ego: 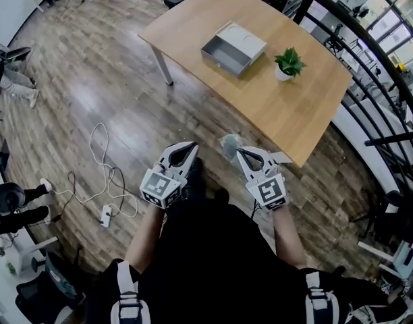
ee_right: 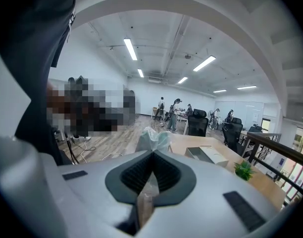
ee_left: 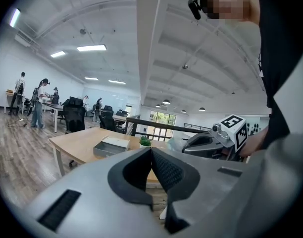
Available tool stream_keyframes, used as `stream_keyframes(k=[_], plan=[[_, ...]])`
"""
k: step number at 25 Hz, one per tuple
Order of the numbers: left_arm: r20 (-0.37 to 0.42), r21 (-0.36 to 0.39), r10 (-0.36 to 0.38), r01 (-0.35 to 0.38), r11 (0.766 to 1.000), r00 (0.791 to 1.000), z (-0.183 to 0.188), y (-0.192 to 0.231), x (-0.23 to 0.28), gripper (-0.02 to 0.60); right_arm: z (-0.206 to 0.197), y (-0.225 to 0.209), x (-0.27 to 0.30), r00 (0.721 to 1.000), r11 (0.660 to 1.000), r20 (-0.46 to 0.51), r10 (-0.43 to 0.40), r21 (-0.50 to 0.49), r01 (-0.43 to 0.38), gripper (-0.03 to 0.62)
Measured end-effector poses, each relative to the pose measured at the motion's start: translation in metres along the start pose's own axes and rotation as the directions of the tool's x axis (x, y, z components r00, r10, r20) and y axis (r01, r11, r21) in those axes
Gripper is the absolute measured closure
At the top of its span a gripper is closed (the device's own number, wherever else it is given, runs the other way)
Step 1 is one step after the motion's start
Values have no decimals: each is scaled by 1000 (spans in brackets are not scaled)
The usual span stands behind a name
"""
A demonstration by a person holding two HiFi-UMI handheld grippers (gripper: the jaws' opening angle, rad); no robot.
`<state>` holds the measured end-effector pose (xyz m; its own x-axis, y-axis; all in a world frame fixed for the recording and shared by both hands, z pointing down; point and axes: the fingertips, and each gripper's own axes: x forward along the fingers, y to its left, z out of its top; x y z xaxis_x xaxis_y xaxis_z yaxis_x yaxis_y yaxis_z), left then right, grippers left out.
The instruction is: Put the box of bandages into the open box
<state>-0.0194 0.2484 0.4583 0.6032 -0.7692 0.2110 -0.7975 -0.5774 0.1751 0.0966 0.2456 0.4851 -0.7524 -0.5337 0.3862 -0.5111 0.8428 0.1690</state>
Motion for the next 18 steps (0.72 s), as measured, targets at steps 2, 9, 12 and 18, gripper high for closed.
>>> stream_keyframes(k=[2, 9, 12, 18], plan=[[-4, 4, -13, 13, 1000, 1000, 2, 8, 5, 557, 2, -5, 8, 1000, 1000, -2, 0, -18, 0, 569], [0, -7, -47, 47, 999, 999, 8, 40, 16, 557, 11, -14, 42, 1000, 1000, -20, -10, -2, 10, 569], [-1, -3, -60, 60, 998, 998, 12, 57, 20, 557, 18, -19, 56, 999, 999, -23, -25, 29, 26, 569], [-5, 12, -79, 79, 997, 997, 21, 89, 31, 557, 28, -28, 87, 999, 999, -29, -39, 37, 40, 569]])
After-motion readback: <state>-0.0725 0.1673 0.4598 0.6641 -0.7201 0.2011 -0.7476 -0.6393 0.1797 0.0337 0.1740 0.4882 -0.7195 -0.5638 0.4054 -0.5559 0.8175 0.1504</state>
